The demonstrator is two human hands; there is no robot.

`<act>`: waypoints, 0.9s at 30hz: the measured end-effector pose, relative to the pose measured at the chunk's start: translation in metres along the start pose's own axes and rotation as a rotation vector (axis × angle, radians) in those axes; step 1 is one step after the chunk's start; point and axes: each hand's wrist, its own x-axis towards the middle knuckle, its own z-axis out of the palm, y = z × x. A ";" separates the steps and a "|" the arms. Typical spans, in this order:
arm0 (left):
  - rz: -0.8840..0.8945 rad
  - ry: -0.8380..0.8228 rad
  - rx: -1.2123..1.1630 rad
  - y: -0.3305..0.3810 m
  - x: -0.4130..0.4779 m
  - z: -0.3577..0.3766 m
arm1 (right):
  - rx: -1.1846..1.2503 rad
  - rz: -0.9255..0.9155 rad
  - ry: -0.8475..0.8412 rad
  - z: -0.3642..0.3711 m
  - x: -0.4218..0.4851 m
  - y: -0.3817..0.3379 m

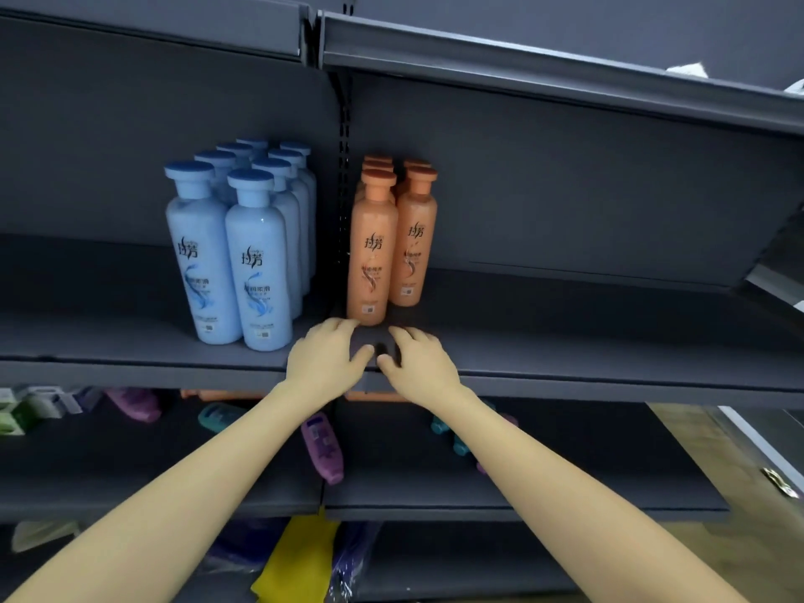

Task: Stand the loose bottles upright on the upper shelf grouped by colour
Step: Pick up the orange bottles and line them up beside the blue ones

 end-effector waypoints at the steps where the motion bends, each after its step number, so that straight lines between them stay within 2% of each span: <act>1: 0.000 -0.003 0.011 0.003 -0.008 0.000 | -0.001 0.001 -0.013 -0.001 -0.007 0.001; 17: -0.046 -0.094 0.164 0.025 -0.152 0.018 | -0.012 0.019 -0.180 0.020 -0.139 0.015; 27: -0.233 -0.174 0.150 -0.017 -0.231 0.023 | -0.006 -0.027 -0.321 0.064 -0.184 -0.015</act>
